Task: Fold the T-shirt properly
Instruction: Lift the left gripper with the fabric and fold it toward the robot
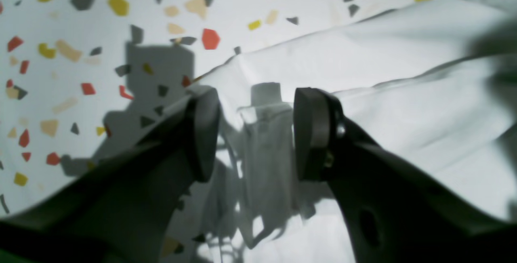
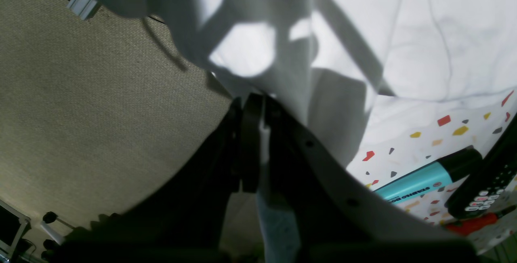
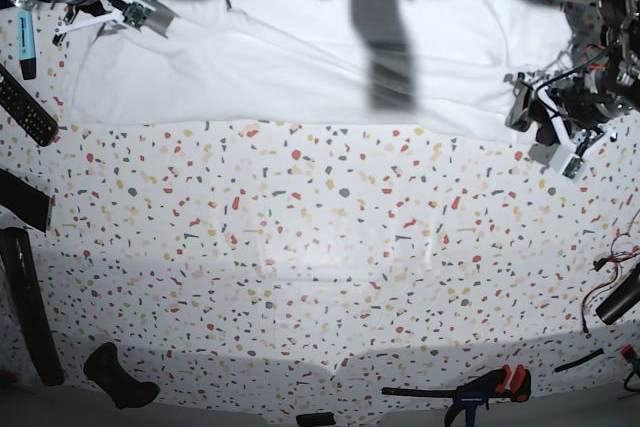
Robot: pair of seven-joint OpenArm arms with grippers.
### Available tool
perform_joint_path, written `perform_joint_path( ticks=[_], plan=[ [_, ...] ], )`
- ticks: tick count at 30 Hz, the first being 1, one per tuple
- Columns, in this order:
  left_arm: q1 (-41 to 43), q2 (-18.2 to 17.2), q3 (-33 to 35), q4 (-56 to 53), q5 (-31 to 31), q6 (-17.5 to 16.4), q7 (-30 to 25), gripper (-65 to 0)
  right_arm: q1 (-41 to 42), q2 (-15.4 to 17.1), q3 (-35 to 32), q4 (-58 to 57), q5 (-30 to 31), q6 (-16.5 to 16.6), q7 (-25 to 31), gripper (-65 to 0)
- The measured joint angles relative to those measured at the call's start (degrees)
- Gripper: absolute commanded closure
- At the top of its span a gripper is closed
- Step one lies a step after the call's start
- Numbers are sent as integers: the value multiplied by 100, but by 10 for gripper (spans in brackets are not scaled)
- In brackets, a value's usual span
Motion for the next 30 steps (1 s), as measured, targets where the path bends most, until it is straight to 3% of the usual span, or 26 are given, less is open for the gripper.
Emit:
perform_joint_path(
  ticks=[2, 10, 30],
  plan=[
    [11, 2, 2, 0, -42, -162, -59, -290, 0, 0, 0, 0, 0, 0, 0, 0],
    [17, 0, 0, 0, 468, -144, -343, -290, 0, 0, 0, 0, 0, 0, 0, 0],
    [315, 2, 0, -278, 426, -144, -732, -290, 0, 0, 0, 0, 0, 0, 0, 0]
  ],
)
